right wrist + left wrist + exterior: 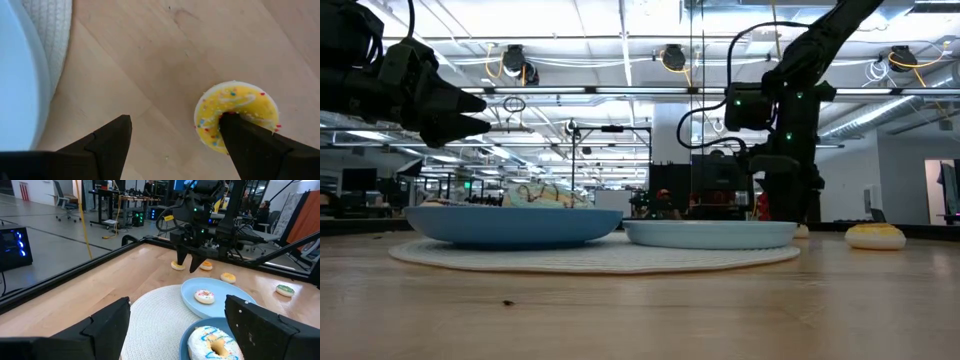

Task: Pick & Place donuts
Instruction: Put the top small yellow donut on the light blue plate

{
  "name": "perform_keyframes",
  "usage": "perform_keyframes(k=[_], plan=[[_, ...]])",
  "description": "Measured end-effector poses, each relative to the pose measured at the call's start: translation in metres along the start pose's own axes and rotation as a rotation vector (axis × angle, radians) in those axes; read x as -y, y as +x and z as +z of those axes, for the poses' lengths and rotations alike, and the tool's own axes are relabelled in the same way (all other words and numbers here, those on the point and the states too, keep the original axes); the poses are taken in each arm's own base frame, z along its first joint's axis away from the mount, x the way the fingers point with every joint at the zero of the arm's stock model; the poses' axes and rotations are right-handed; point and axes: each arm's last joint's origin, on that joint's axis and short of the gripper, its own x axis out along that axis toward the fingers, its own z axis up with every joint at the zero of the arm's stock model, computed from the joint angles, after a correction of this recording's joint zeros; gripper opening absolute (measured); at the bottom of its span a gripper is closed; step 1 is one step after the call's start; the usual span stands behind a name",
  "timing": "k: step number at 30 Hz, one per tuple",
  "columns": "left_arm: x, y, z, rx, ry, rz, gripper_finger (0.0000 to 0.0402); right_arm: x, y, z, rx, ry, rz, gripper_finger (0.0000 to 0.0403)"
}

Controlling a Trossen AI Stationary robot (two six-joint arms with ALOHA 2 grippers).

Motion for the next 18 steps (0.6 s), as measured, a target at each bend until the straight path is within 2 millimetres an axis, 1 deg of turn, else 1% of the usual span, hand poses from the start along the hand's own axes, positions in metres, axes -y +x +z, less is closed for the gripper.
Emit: perform_keyframes(k=[2,6,8,10,12,14,18], plan=[[0.0000,0.0000,0.0000,0.000,0.000,0.000,0.0316,0.0011,0.0036,-0.0027,0.007,0.000,-0.002,0.0286],[0.0000,0.0000,0.0000,0.000,0.000,0.000,0.0311,0.0029,0.0049,-0.0034,0.018,0.009,-0.038,0.0283],[0.0000,0.0000,0.0000,0.000,0.000,0.000,0.0311,0.0034,0.0053,-0.0029,0.029,0.003,-0.061,0.0274],[0.0000,0.0000,0.0000,0.000,0.000,0.000,0.0313,0.0038,0.0056,-0.0024,0.038,-0.005,-0.076,0.0256],[0.0000,0.0000,0.0000,0.000,0.000,0.000,0.0316,0.0040,0.0061,-0.0019,0.045,-0.012,-0.082,0.0227],[0.0000,0.0000,0.0000,0.000,0.000,0.000,0.0318,0.0039,0.0061,-0.0013,0.052,-0.021,-0.086,0.0188],[0.0000,0.0000,0.0000,0.000,0.000,0.000,0.0317,0.0046,0.0061,-0.0012,0.055,-0.038,-0.100,0.0094]])
